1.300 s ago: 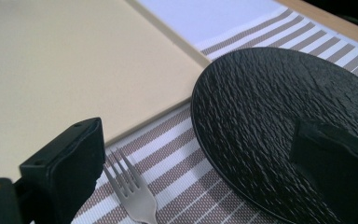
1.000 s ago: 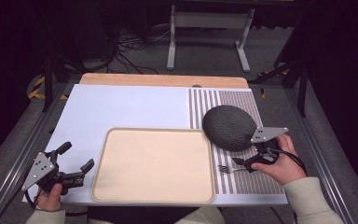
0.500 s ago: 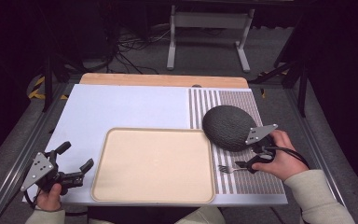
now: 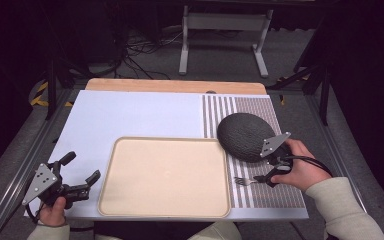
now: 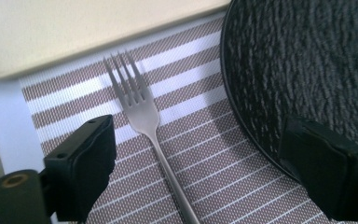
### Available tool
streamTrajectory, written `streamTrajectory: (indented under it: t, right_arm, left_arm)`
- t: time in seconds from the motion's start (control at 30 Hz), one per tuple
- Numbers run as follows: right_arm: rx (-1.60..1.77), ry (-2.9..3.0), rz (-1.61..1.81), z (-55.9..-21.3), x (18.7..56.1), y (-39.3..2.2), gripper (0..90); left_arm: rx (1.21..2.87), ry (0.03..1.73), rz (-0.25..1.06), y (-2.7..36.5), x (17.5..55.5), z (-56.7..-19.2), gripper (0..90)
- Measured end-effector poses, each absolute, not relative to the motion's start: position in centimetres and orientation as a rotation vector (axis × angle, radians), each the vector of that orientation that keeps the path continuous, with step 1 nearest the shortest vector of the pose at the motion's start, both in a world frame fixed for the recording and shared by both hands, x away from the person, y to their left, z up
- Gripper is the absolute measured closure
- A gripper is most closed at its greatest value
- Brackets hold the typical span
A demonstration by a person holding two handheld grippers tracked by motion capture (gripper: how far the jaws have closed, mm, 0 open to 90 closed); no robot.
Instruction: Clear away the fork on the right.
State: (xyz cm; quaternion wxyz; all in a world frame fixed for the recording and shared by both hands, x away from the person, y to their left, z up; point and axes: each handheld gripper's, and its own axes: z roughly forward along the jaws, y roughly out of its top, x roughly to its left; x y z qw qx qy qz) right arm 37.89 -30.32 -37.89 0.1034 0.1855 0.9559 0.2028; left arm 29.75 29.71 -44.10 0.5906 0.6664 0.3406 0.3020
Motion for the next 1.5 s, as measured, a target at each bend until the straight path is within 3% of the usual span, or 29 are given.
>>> streamTrajectory:
  t: [0.5,1.03,1.2,1.5]
  right_arm:
    - [0.288,3.050,0.191,-40.2,38.6,-29.0,33.3]
    - [0.081,3.103,-0.082,-40.9,39.1,-28.0,68.3]
    - [0.003,3.116,-0.150,-41.2,39.3,-27.7,83.0]
    - [-0.008,3.131,-0.195,-41.5,39.4,-27.4,84.1]
  left_arm:
    - [1.553,0.793,0.702,29.8,29.7,-44.1,0.3]
    - [1.555,0.789,0.698,29.7,29.8,-44.1,0.3]
    - [1.554,0.790,0.696,29.7,29.8,-44.1,0.3]
    - [1.557,0.788,0.695,29.7,29.7,-44.1,0.3]
